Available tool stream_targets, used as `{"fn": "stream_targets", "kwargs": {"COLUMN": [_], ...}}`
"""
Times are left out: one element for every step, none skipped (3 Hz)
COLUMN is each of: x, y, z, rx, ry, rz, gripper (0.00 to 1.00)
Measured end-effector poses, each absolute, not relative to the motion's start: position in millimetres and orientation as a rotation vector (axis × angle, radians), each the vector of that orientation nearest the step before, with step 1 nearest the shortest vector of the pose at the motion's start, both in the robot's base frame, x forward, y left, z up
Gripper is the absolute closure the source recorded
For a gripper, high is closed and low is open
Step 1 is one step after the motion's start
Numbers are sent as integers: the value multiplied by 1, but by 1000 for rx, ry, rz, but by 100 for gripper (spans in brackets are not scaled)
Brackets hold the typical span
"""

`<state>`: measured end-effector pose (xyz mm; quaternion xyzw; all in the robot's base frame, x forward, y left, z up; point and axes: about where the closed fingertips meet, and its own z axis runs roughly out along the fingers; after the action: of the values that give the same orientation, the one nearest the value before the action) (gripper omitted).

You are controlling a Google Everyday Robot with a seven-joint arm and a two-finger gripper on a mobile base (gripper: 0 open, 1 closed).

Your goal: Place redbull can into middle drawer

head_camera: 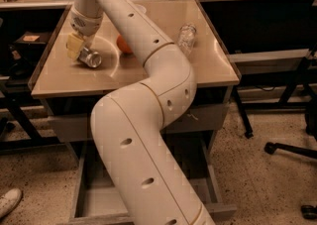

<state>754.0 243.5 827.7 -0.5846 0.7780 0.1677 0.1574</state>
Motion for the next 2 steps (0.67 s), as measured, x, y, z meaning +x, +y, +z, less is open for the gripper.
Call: {"fn": "stream_targets", "kwargs": {"x": [754, 754], "y": [244, 244], "z": [828, 828], "rx": [-1673, -1673], "ry": [2226, 2226], "rz": [480, 480], "gripper": [65, 89]}}
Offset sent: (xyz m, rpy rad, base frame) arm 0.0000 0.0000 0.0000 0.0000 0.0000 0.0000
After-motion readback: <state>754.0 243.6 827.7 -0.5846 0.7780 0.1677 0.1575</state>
